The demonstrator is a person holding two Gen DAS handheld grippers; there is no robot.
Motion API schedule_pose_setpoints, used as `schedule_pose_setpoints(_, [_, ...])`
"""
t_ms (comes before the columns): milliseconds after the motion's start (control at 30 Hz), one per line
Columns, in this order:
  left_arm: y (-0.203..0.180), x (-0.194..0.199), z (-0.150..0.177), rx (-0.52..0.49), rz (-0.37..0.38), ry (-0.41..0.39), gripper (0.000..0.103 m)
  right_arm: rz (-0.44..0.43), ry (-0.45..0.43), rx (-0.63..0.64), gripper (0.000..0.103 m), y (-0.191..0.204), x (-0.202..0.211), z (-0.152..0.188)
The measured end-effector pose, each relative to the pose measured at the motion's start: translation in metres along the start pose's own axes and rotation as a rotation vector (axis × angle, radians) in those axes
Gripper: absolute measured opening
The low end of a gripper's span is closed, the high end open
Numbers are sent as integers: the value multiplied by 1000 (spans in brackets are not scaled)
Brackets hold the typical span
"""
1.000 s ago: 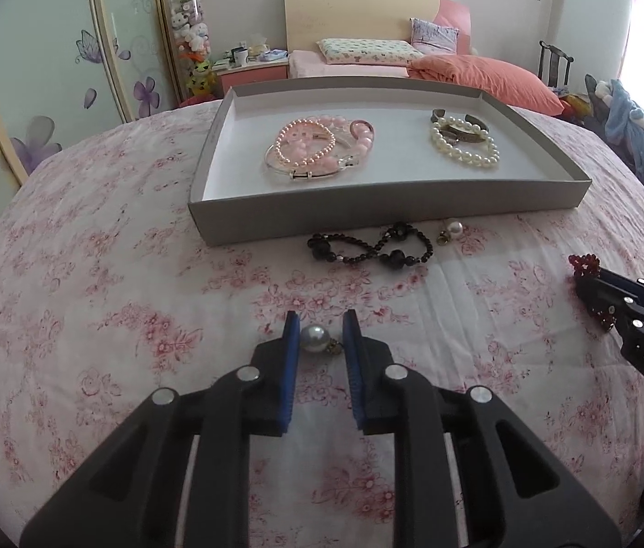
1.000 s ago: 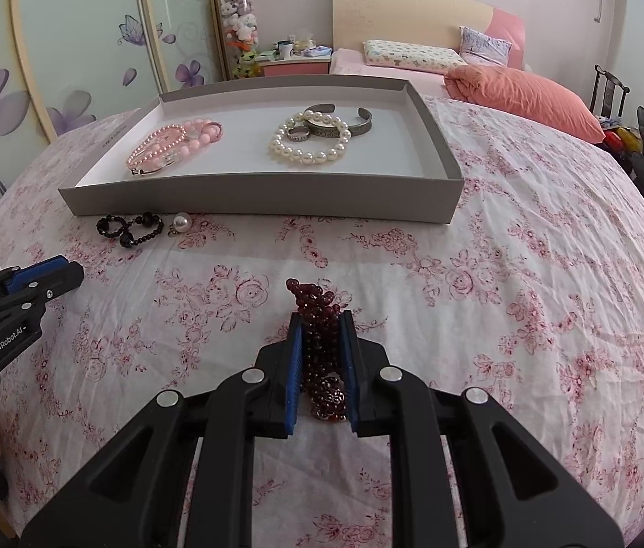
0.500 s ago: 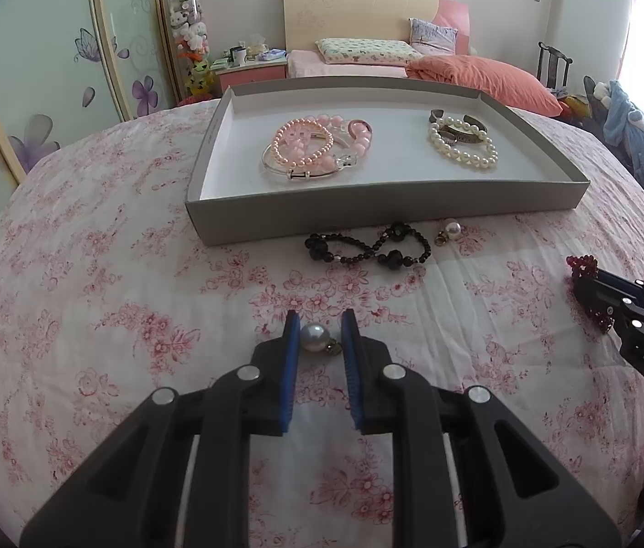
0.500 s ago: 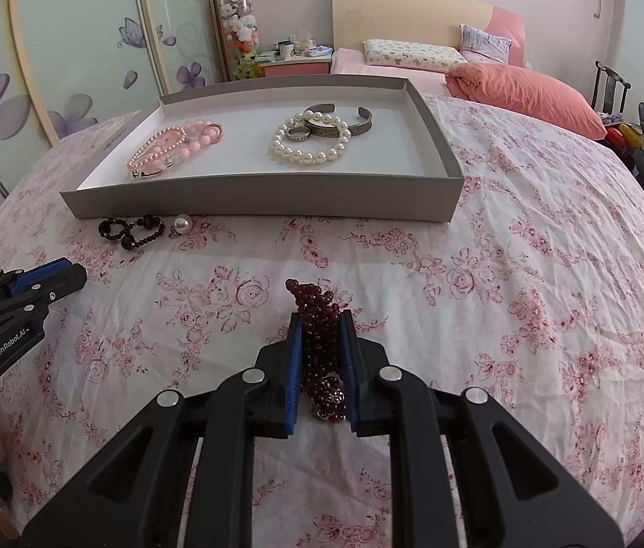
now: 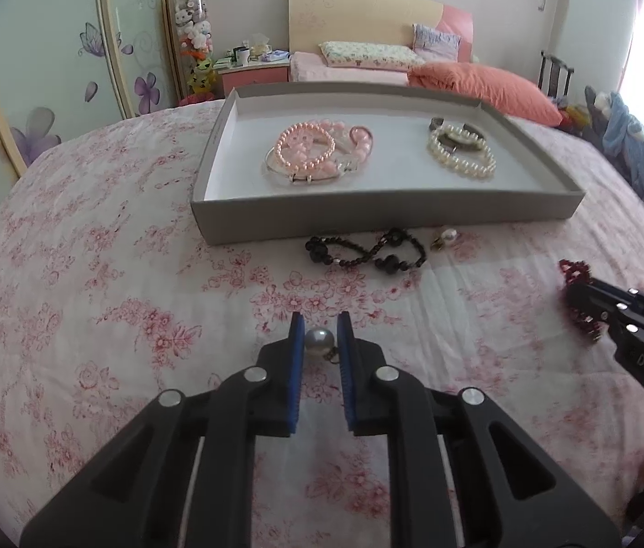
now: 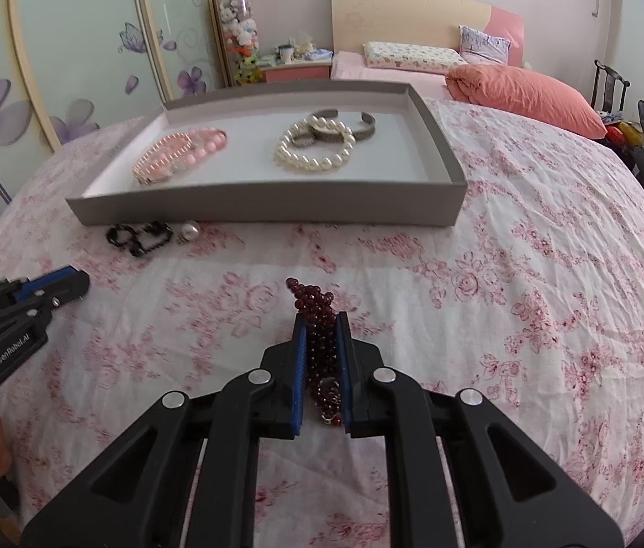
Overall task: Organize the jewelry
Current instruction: 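Carry the red bead bracelet and pearl earring over the grey tray with both tools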
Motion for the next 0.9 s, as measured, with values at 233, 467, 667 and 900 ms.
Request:
schedule_pose_setpoints(233, [5, 31, -6, 27, 26, -113, 15, -27, -103, 13, 10, 13, 26, -13])
schedule_pose_setpoints(467, [11, 66, -1, 51, 61, -303, 15, -42, -188, 35, 10, 21, 47, -20])
schedule_pose_setpoints(667, [6, 79, -5, 40, 44, -357, 15, -59, -203, 35, 10, 23, 47, -23])
schedule_pose_setpoints(900, [-1, 89, -16, 40, -21, -405, 15, -41, -330, 41, 10, 26, 70, -36])
Point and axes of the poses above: each gripper's, at about its wrist camera, not at the fingertips, and x roughly against the way its jaws point, y to its left, z to its underside, the point moved 1 cm from there along -x, roughly the way its jaws point, and after that the axes turned 8 degrees about -z, right-handed, at the moved point
